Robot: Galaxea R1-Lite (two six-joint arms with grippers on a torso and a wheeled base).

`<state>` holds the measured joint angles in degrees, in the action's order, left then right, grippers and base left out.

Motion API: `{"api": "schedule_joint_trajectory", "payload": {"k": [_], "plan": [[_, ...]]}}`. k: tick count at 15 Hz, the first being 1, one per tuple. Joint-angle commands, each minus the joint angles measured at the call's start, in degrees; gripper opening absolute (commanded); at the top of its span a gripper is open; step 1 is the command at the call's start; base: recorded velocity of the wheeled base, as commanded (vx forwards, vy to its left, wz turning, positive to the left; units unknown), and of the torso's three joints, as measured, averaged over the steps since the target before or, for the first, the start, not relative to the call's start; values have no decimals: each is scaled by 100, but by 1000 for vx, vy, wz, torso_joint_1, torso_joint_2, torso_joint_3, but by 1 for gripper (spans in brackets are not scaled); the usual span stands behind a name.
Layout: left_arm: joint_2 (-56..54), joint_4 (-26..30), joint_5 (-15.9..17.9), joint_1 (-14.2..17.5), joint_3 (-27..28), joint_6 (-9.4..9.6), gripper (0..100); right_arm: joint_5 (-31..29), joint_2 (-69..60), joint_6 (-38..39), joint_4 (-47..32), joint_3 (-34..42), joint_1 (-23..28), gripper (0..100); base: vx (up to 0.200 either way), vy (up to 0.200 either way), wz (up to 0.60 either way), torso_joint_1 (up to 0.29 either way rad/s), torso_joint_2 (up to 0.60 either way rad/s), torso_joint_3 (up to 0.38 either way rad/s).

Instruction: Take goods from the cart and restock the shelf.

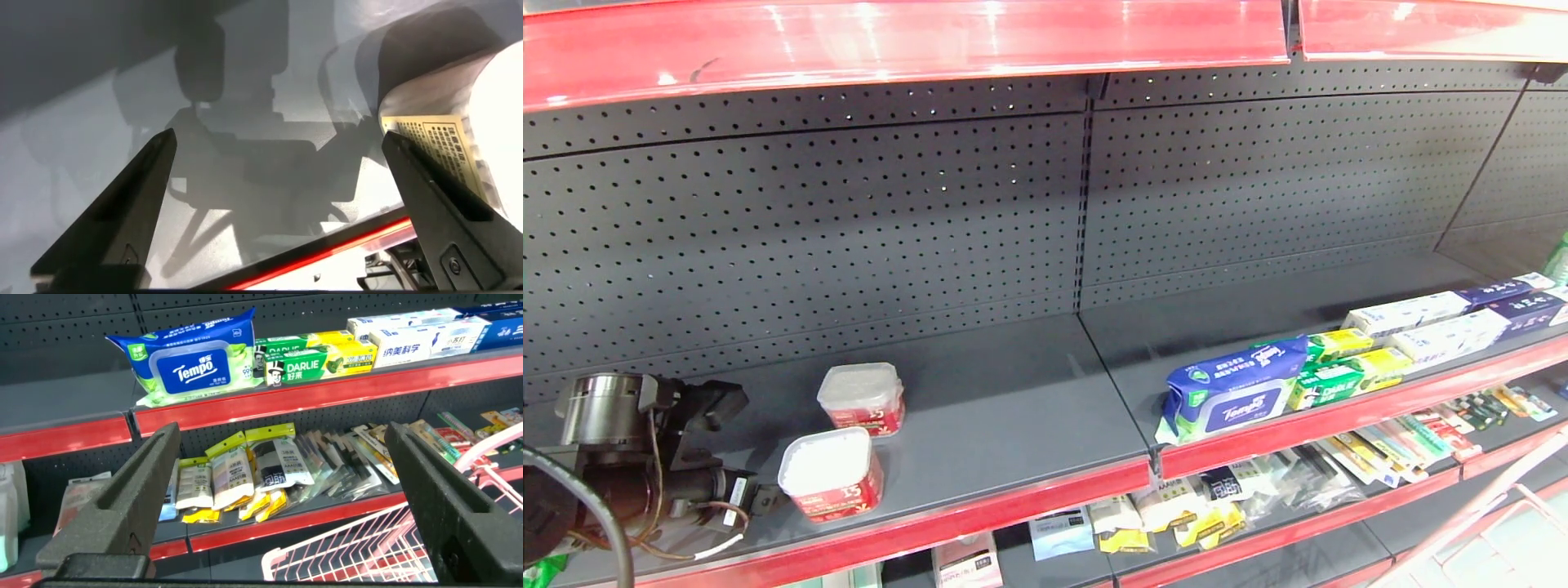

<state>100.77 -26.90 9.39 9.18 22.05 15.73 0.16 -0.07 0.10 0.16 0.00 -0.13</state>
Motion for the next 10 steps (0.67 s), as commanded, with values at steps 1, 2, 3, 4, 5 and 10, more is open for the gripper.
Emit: {"api": "schedule_joint_trajectory", "payload": {"k": [1, 2, 3, 4, 5, 10], "plan": [[13, -8, 2, -13, 1, 1, 100, 2, 7, -1, 2, 0, -4, 100, 0, 0, 0, 0, 0, 0], [13, -8, 2, -13, 1, 1, 100, 2, 7, -1, 2, 0, -4, 100, 0, 0, 0, 0, 0, 0], [13, -8, 2, -13, 10, 1, 100, 2, 7, -1, 2, 0, -4, 100, 0, 0, 0, 0, 0, 0], [13, -8, 2, -21, 10, 1, 100, 2, 7, -1, 2, 0, -4, 100, 0, 0, 0, 0, 0, 0], [22, -8, 2, -57, 10, 1, 100, 2, 7, -1, 2, 0, -4, 100, 0, 0, 0, 0, 0, 0], [48, -104, 2, -109, 10, 1, 100, 2, 7, -1, 2, 0, -4, 100, 0, 0, 0, 0, 0, 0]]}}
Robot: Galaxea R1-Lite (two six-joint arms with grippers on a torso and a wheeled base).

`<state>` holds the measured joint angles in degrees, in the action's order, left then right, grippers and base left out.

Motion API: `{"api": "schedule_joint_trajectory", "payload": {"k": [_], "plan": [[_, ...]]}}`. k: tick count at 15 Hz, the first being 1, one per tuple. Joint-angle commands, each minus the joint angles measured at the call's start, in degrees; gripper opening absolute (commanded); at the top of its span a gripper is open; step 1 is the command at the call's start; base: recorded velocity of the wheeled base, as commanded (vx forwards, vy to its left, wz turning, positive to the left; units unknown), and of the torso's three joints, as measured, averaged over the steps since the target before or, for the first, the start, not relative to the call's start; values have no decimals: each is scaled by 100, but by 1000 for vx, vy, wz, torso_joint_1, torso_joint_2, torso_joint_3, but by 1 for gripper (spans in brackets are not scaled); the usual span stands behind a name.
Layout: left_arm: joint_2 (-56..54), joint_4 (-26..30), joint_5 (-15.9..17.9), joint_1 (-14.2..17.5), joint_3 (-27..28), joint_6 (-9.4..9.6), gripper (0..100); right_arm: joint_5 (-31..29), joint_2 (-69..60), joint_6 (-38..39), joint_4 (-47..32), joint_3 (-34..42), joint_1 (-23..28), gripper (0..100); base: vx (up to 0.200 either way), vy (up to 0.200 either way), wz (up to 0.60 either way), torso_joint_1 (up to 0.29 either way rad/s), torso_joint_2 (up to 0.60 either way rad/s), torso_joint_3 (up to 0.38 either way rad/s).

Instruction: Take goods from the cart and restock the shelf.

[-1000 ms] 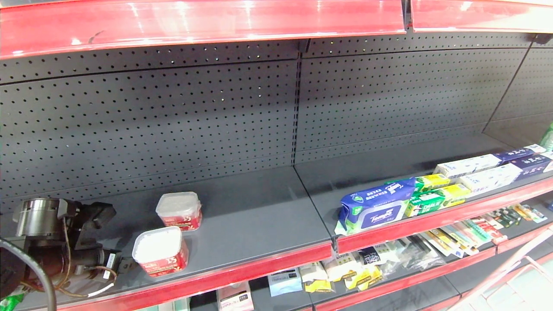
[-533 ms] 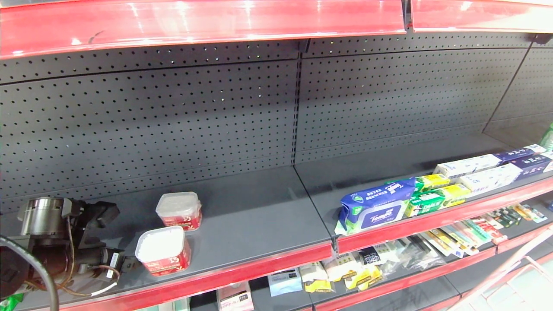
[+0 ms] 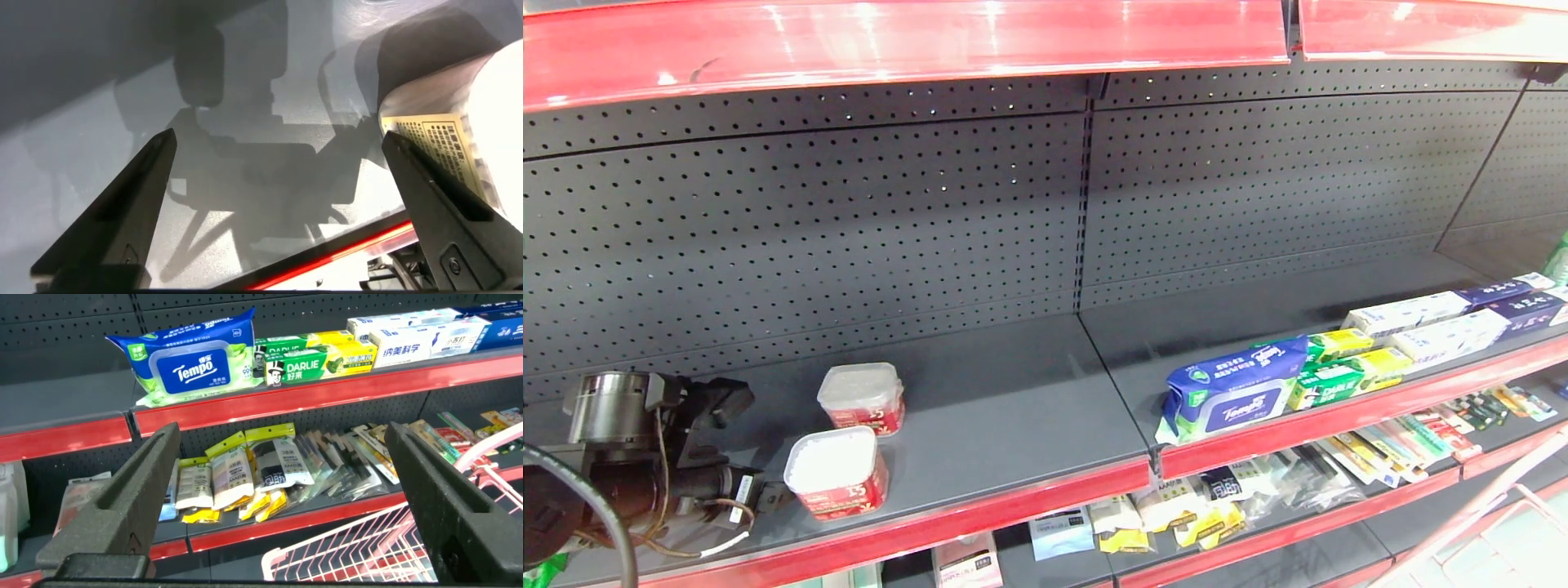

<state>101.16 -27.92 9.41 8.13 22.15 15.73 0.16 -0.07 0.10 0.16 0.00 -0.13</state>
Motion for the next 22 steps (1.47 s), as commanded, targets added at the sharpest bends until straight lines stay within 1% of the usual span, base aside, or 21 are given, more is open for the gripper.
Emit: {"api": "schedule_joint_trajectory", "payload": {"k": [1, 4, 6, 7, 8, 9, 10, 11, 12, 13, 14, 15, 16, 17, 18, 19, 20, 21, 22], "plan": [[9, -3, -1, -5, -9, 1, 100, 2, 7, -1, 2, 0, -4, 100, 0, 0, 0, 0, 0, 0], [0, -3, -9, 4, -27, 1, 100, 2, 7, -1, 2, 0, -4, 100, 0, 0, 0, 0, 0, 0], [-210, -38, -36, 154, -88, 27, 100, 2, 7, -1, 2, 0, -4, 100, 0, 0, 0, 0, 0, 0], [-210, -38, -36, 154, -88, 27, 100, 2, 7, -1, 2, 0, -4, 100, 0, 0, 0, 0, 0, 0], [-747, -47, -9, 523, -114, 71, 100, 2, 7, -1, 2, 0, -4, 100, 0, 0, 0, 0, 0, 0], [-1204, -38, 17, 734, -132, 62, 100, 2, 7, -1, 2, 0, -4, 100, 0, 0, 0, 0, 0, 0], [-1722, -38, 17, 866, -202, 18, 100, 2, 7, -1, 2, 0, -4, 100, 0, 0, 0, 0, 0, 0], [-2557, -38, 43, 936, -361, -114, 100, 2, 7, -1, 2, 0, -4, 100, 0, 0, 0, 0, 0, 0], [-3410, -30, 149, 883, -580, -377, 100, 2, 7, -1, 2, 0, -4, 100, 0, 0, 0, 0, 0, 0], [-3999, -3, 245, 778, -721, -518, 100, 2, 7, -1, 2, 0, -4, 100, 0, 0, 0, 0, 0, 0], [-5176, 225, 430, 426, -1011, -685, 100, 2, 7, -1, 2, 0, -4, 100, 0, 0, 0, 0, 0, 0], [-5730, 577, 483, 338, -1037, -685, 100, 2, 7, -1, 2, 0, -4, 100, 0, 0, 0, 0, 0, 0], [-6240, 1095, 579, 268, -1002, -711, 100, 2, 7, -1, 2, 0, -4, 100, 0, 0, 0, 0, 0, 0], [-6987, 1781, 808, 233, -1064, -931, 100, 2, 7, -1, 2, 0, -4, 100, 0, 0, 0, 0, 0, 0], [-7593, 2150, 1098, 215, -1072, -1124, 100, 2, 7, -1, 2, 0, -4, 100, 0, 0, 0, 0, 0, 0], [-8015, 2414, 1344, 189, -1081, -1168, 100, 2, 7, -1, 2, 0, -4, 100, 0, 0, 0, 0, 0, 0], [-8824, 3117, 1564, 162, -1099, -1177, 100, 2, 7, -1, 2, 0, -4, 100, 0, 0, 0, 0, 0, 0], [-9395, 3714, 1546, 171, -1116, -1133, 100, 2, 7, -1, 2, 0, -4, 100, 0, 0, 0, 0, 0, 0], [-9597, 4057, 1406, 189, -1248, -966, 100, 2, 7, -1, 2, 0, -4, 100, 0, 0, 0, 0, 0, 0]]}}
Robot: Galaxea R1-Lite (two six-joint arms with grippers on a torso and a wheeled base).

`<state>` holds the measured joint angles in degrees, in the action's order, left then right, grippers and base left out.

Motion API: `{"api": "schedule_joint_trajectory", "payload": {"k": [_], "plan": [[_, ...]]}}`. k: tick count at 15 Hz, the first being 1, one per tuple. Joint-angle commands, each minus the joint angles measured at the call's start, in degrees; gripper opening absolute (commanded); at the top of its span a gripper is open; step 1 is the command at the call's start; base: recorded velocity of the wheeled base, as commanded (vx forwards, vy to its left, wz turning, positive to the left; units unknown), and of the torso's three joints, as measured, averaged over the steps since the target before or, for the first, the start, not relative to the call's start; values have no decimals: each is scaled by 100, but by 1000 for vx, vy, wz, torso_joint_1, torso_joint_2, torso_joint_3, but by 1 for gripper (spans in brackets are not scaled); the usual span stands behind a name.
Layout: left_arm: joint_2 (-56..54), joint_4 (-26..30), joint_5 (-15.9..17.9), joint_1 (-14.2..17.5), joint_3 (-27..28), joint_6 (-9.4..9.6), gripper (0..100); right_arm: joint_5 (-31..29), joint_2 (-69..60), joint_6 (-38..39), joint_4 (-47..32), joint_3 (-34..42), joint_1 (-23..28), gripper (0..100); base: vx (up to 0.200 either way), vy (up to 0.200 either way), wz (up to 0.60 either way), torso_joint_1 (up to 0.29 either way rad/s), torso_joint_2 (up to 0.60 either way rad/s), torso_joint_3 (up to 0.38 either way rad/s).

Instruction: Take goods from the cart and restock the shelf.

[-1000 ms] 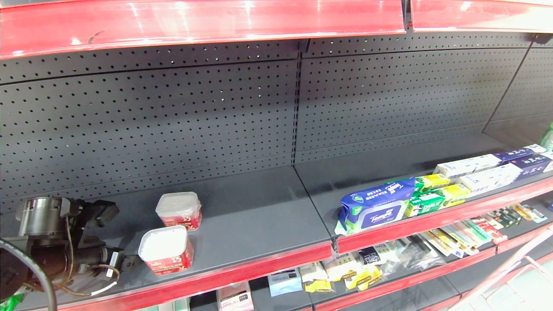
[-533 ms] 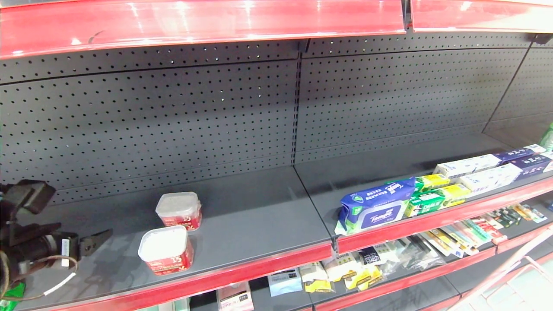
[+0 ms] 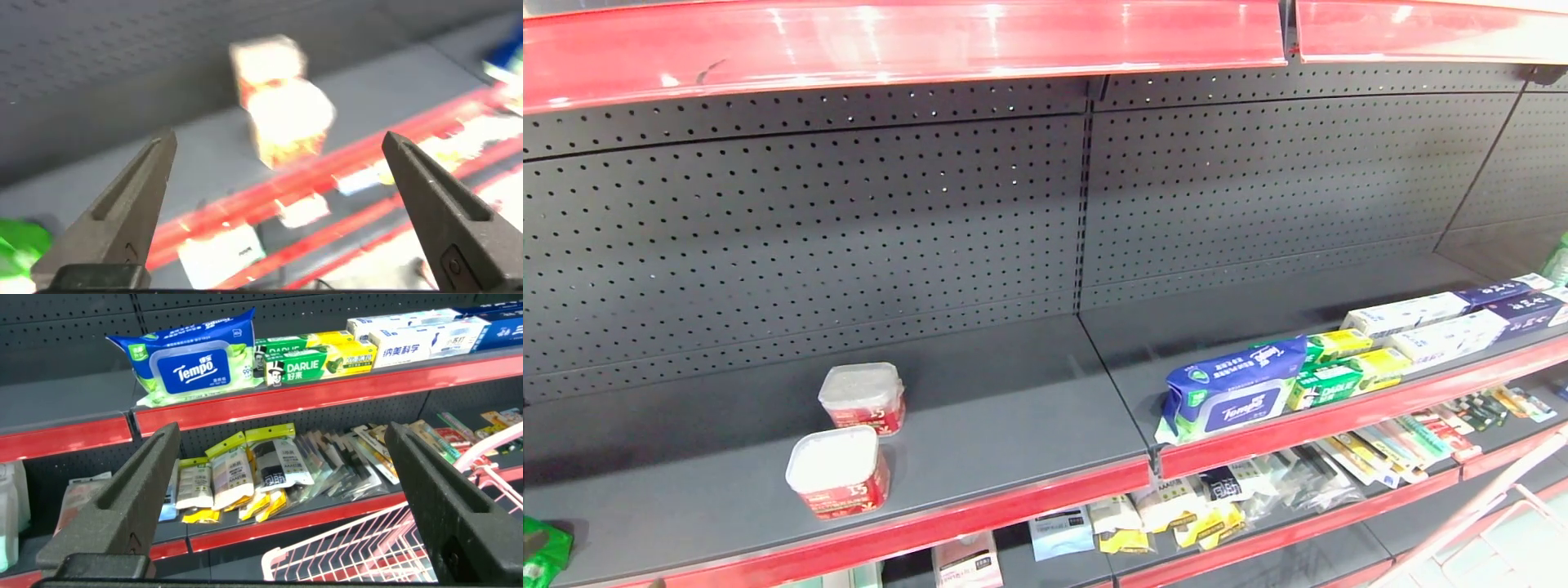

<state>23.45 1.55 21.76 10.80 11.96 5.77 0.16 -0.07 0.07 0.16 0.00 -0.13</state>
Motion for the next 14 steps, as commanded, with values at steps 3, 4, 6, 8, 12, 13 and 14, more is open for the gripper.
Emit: {"api": "schedule_joint_trajectory", "payload": {"k": [3, 4, 6, 8, 12, 13, 14], "plan": [[-1801, 320, -1297, -78, -836, 162, 100, 2, 7, 1, 2, 0, -4, 100, 0, 0, 0, 0, 0, 0], [-1801, 311, -1192, -78, -844, 206, 100, 2, 7, 1, 2, 0, -4, 100, 0, 0, 0, 0, 0, 0], [-1801, -102, -603, -78, -1082, 162, 100, 2, 7, 1, 2, 0, -4, 100, 0, 0, 0, 0, 0, 0], [-1801, -427, -532, -78, -1196, 162, 100, 2, 7, -7, 2, 0, -4, 100, 0, 0, 0, 0, 0, 0], [-1792, -427, -2053, -78, -1196, -691, 100, 2, 7, -25, 2, 0, -4, 100, 0, 0, 0, 0, 0, 0], [-1801, -436, -2097, -78, -1196, -831, 100, 2, 7, -7, 2, 0, -4, 100, 0, 0, 0, 0, 0, 0], [-1801, -462, -2053, -78, -1196, -928, 100, 2, 7, -7, 2, 0, -4, 100, 0, 0, 0, 0, 0, 0]]}}
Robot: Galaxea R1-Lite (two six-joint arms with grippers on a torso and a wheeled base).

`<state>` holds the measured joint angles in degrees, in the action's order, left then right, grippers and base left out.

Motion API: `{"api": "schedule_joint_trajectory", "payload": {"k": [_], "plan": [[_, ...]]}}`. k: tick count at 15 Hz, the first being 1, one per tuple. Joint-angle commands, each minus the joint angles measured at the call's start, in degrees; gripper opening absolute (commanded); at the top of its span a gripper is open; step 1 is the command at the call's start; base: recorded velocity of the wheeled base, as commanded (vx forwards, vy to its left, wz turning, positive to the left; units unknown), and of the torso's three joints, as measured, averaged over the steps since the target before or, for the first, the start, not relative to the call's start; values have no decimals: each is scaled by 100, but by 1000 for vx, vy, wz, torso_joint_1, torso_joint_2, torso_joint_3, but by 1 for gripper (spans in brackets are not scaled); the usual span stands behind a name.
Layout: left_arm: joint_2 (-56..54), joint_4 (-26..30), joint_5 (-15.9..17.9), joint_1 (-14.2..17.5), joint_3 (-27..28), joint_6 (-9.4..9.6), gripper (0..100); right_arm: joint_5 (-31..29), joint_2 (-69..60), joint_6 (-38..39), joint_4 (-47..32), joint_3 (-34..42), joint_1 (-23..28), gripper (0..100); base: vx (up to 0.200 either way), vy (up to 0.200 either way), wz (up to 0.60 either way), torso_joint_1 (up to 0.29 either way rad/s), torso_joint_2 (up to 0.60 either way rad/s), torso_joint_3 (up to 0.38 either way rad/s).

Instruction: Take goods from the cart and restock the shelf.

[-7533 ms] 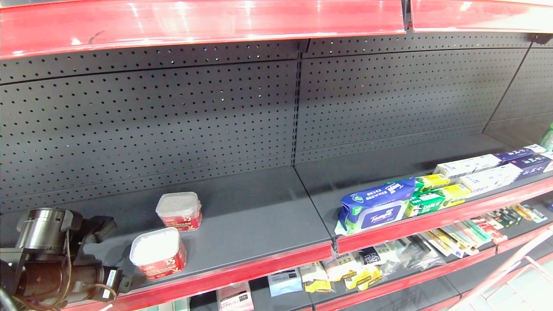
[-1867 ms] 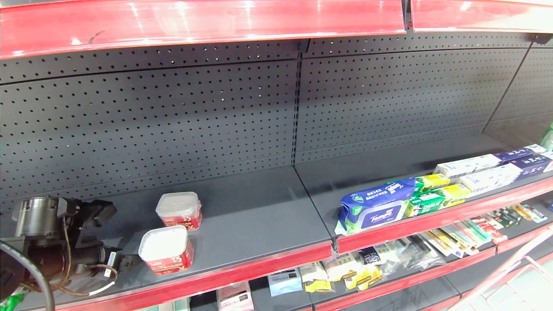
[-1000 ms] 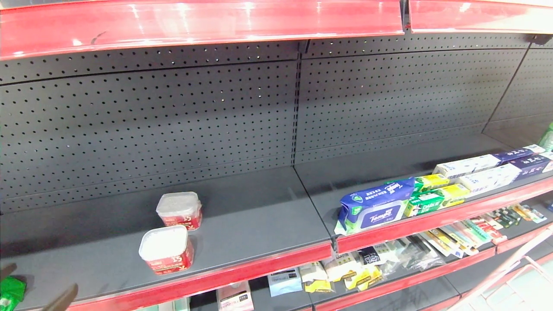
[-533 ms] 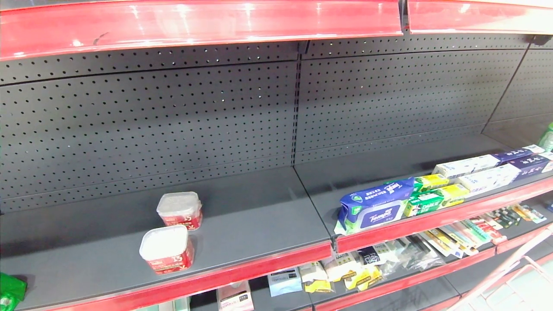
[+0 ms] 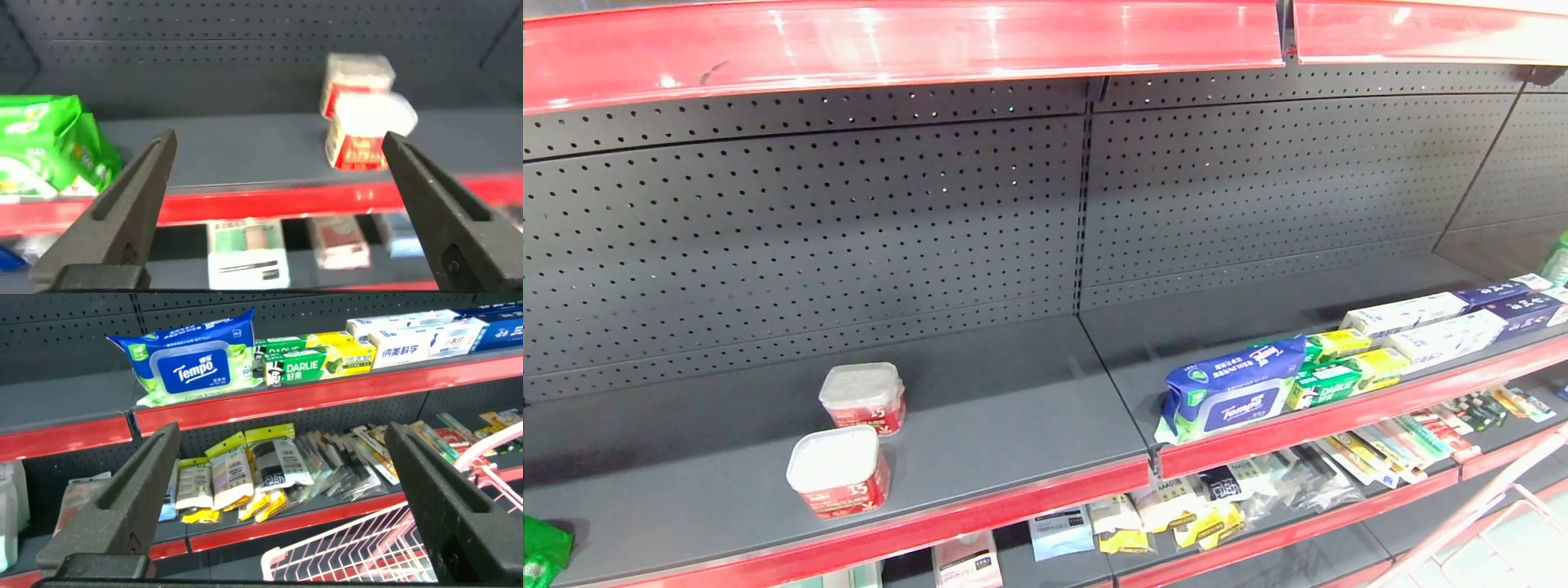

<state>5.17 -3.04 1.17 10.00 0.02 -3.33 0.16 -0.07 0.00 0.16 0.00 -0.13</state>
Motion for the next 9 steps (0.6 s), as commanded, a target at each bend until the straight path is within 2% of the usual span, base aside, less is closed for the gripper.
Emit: {"api": "schedule_joint_trajectory", "payload": {"k": [1, 2, 3, 6, 8, 9], "plan": [[37, -4, 173, 2, -2, -1, 100, 2, 7, -9, 2, 0, -4, 100, 0, 0, 0, 0, 0, 0], [28, -4, 261, 2, -2, 8, 100, 2, 7, -9, 2, 0, -4, 100, 0, 0, 0, 0, 0, 0], [37, -4, 604, 2, -2, 60, 100, 2, 7, 0, 2, 0, -4, 100, 0, 0, 0, 0, 0, 0], [28, -4, 604, 2, -2, 148, 100, 2, 7, 0, 2, 0, -4, 100, 0, 0, 0, 0, 0, 0], [28, 5, 630, 2, -2, 324, 100, 11, 7, -18, 2, 0, -4, 100, 0, 0, 0, 0, 0, 0], [28, 14, 648, 2, -2, 377, 100, 11, 7, -18, 2, 0, -4, 100, 0, 0, 600, 7, 12, 2]]}}
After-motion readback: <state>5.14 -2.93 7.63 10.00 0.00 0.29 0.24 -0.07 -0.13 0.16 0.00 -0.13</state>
